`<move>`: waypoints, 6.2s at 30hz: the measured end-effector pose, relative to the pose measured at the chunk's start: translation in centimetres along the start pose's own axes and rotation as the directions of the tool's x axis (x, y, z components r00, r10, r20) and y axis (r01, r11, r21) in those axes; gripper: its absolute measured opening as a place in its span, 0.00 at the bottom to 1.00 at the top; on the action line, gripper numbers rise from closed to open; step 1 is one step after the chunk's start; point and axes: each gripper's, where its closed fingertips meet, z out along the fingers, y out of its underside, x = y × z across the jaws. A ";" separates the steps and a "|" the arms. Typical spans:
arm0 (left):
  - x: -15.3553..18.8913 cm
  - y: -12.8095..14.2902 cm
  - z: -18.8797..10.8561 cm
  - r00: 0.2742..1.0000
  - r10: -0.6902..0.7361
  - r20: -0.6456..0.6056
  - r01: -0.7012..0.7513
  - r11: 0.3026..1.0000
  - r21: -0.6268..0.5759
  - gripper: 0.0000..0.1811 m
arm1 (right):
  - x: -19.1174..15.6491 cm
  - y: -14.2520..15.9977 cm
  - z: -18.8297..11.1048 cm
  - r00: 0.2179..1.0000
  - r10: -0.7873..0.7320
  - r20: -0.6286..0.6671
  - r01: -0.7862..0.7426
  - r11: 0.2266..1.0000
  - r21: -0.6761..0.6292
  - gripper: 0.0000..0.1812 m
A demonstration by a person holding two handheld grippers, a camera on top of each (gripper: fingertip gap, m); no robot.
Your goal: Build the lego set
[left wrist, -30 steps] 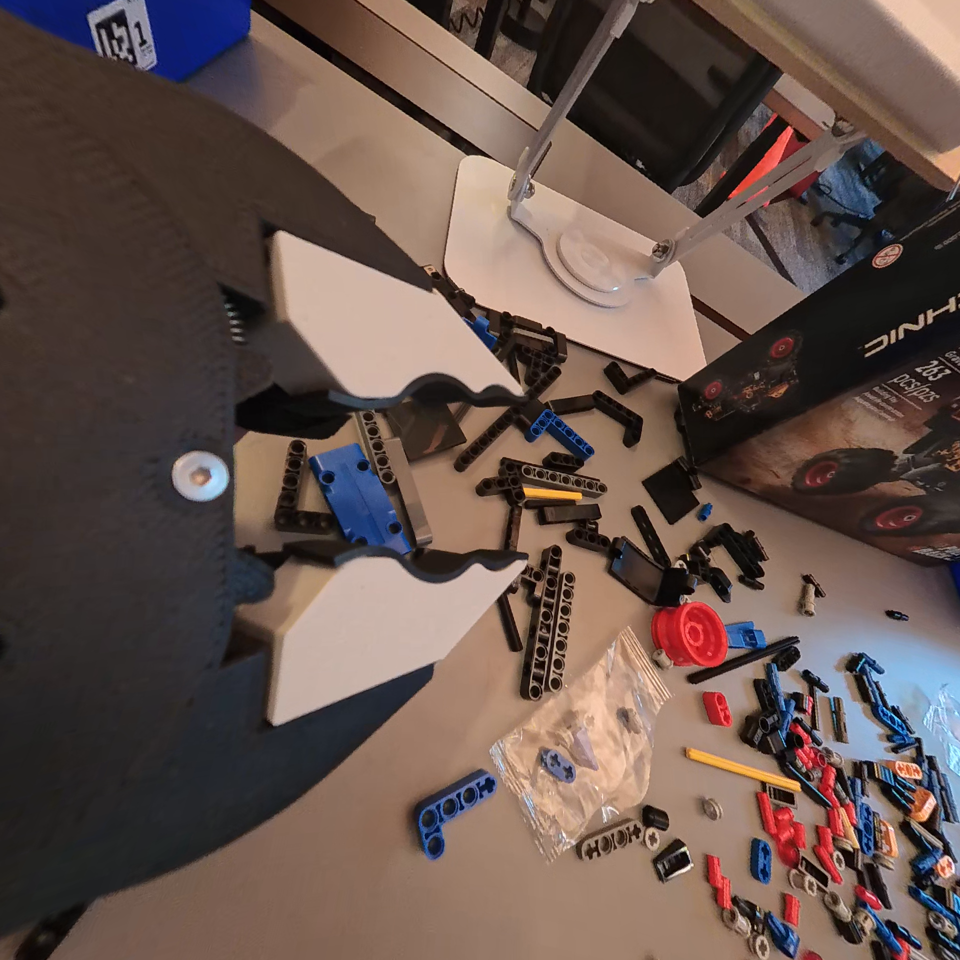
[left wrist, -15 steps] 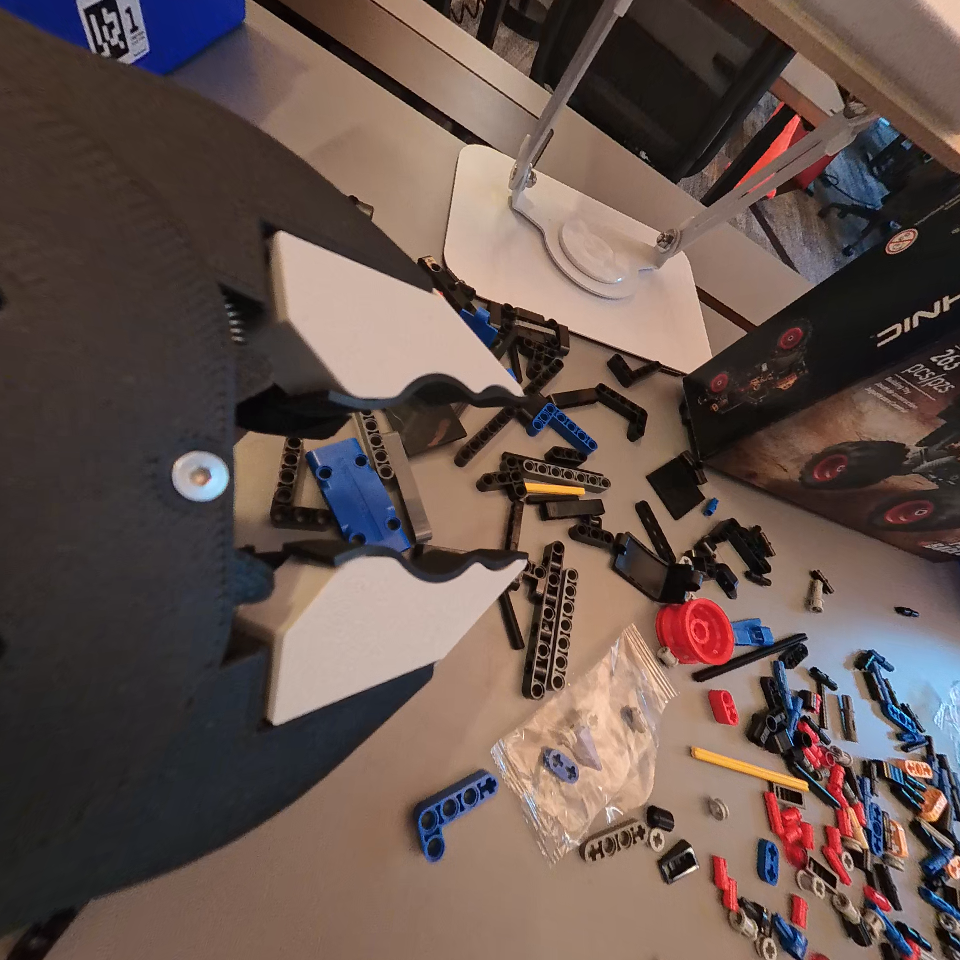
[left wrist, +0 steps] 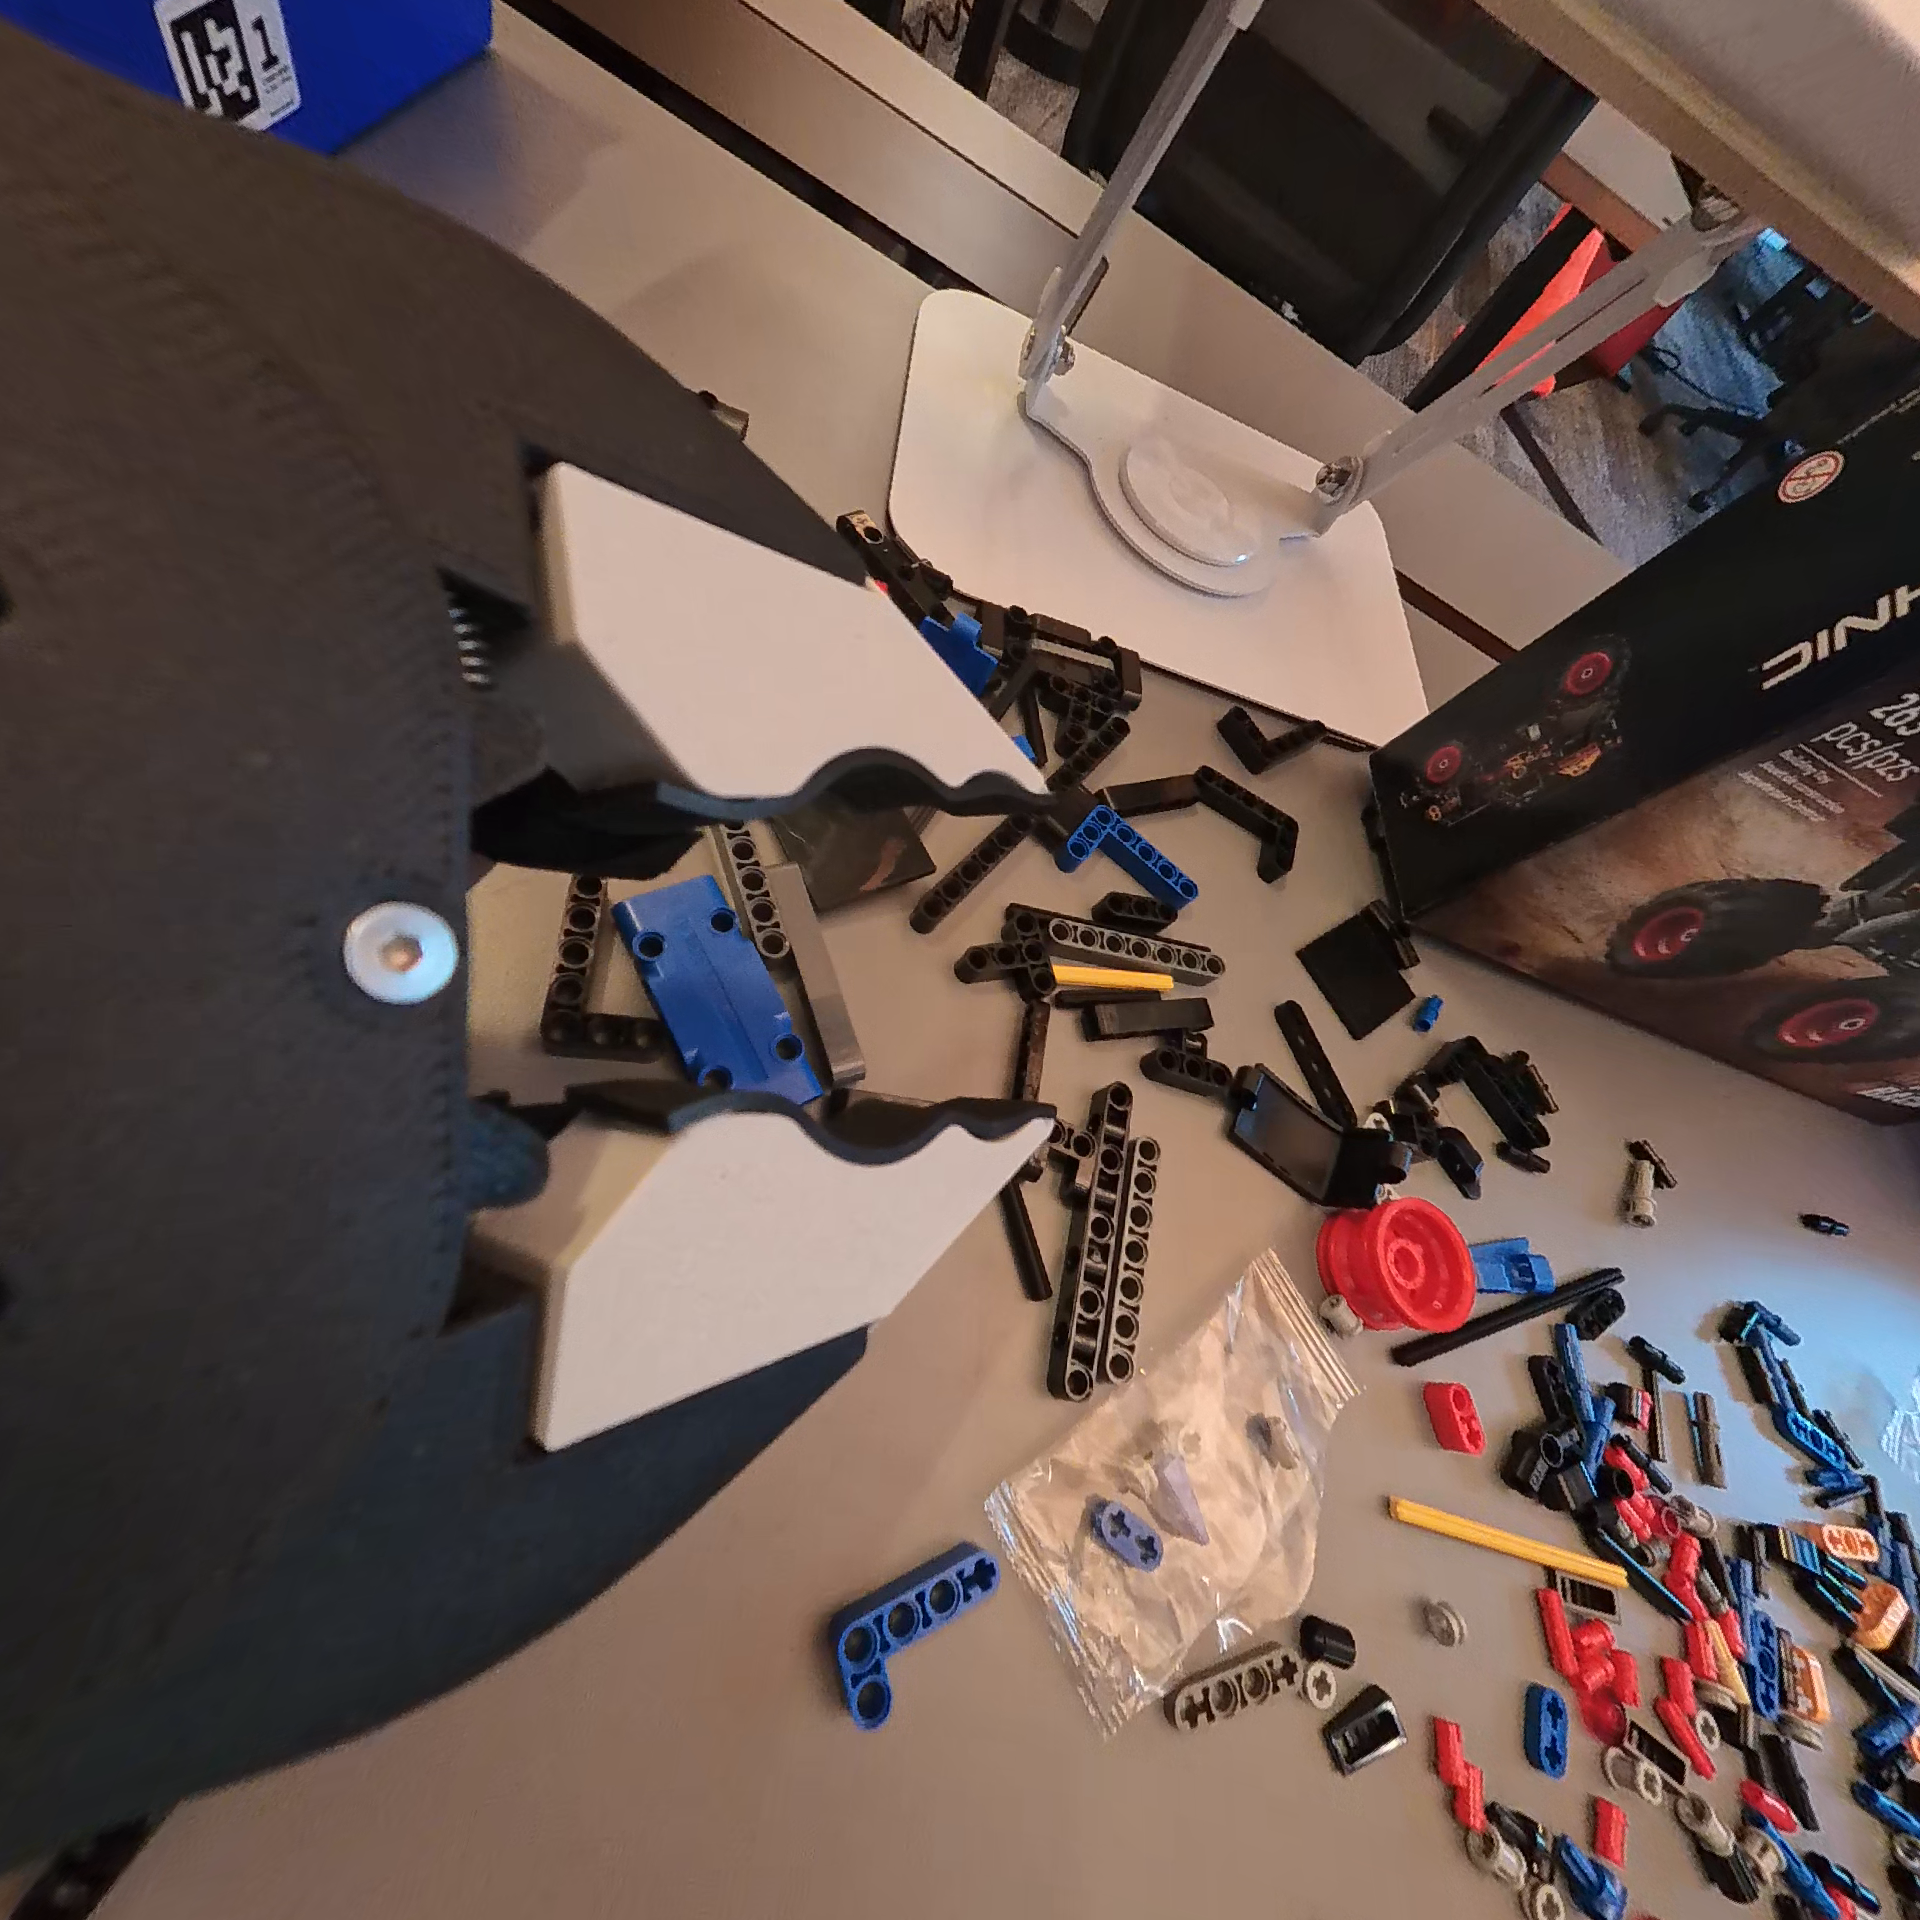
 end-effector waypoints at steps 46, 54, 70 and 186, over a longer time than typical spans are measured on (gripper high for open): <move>1.2 -0.7 -1.3 1.000 0.017 0.003 -0.017 0.999 0.032 0.29 | 0.2 11.7 -1.9 0.941 -0.294 0.167 0.310 0.550 -0.776 0.06; 1.8 -0.7 -1.5 1.000 0.023 -0.011 -0.023 0.999 0.039 0.29 | 0.2 12.9 -2.6 0.959 -0.235 0.157 0.258 0.502 -0.825 0.07; 2.1 -1.5 -1.7 0.999 0.036 -0.009 -0.036 0.998 0.056 0.29 | -0.4 12.6 -2.0 0.924 -0.280 0.260 0.366 0.452 -0.814 0.03; 21.1 -5.8 2.1 0.749 0.376 -0.546 -0.359 0.922 0.144 0.03 | -17.5 14.6 -1.9 0.817 -0.140 0.560 0.535 0.547 -0.643 0.03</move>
